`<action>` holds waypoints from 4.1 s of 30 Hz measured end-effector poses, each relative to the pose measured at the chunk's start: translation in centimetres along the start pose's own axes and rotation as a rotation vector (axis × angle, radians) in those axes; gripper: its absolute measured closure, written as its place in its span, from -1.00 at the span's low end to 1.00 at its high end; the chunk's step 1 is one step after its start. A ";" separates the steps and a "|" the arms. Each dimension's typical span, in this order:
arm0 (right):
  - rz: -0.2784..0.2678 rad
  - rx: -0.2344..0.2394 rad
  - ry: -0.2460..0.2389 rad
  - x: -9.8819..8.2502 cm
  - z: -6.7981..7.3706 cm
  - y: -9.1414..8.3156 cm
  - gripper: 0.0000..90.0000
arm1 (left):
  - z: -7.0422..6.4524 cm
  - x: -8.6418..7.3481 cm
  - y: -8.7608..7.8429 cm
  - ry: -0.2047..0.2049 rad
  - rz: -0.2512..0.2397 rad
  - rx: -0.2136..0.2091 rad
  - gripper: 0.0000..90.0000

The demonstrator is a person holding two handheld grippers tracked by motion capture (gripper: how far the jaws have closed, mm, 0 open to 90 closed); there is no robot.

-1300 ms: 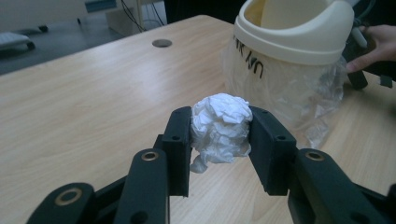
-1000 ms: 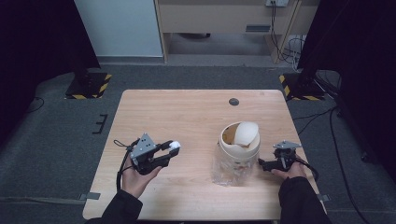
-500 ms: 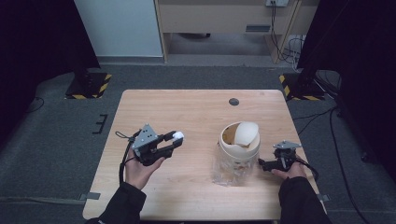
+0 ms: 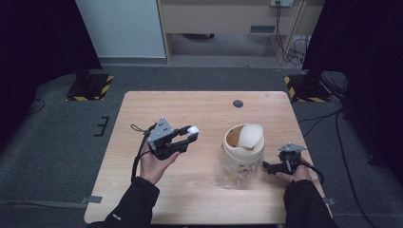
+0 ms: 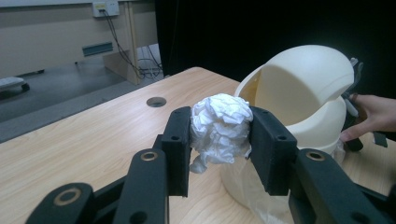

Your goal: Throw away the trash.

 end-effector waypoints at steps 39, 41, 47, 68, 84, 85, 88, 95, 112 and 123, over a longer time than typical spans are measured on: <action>0.001 0.003 -0.001 0.0 0.0 0.0 -0.99 | -2.6 0.1 7.6 0.000 0.030 -0.092 0.33; 0.001 0.004 -0.001 0.0 0.0 0.0 -0.99 | -2.7 0.0 7.8 -0.005 0.029 -0.097 0.33; 0.002 0.004 -0.004 0.0 0.0 0.0 -0.99 | -3.0 -0.4 8.6 -0.011 0.039 -0.108 0.33; 0.002 0.004 -0.005 0.0 0.0 0.0 -0.99 | -4.0 -1.3 10.7 0.011 0.083 -0.135 0.34; 0.002 0.004 -0.006 0.0 0.0 0.0 -0.99 | -4.4 -1.7 11.4 0.028 0.097 -0.158 0.12; 0.002 0.005 -0.005 0.0 0.0 0.0 -0.99 | -4.4 -1.7 11.4 0.031 0.098 -0.157 0.11; 0.002 0.005 -0.005 0.0 0.0 0.0 -0.99 | -4.3 -1.6 11.1 0.038 0.097 -0.154 0.08; 0.002 0.004 -0.005 0.0 0.0 0.0 -0.99 | -3.8 -1.3 9.8 0.027 0.080 -0.150 -0.01; 0.002 0.004 -0.005 0.0 0.0 0.0 -0.99 | -1.1 -3.7 4.1 0.007 0.114 -0.085 -0.12; 0.002 0.005 -0.005 0.0 0.0 0.0 -0.99 | 0.6 -7.5 -0.4 -0.039 0.165 -0.035 -0.19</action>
Point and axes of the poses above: each handheld gripper's, and its own axes: y roughly forward along the jaws, x roughly out of its top, z roughly to its left, the point moved 7 cm from there along y, roughly forward along the jaws, and after that the axes turned 1 degree about -y, right-handed, at the moved point
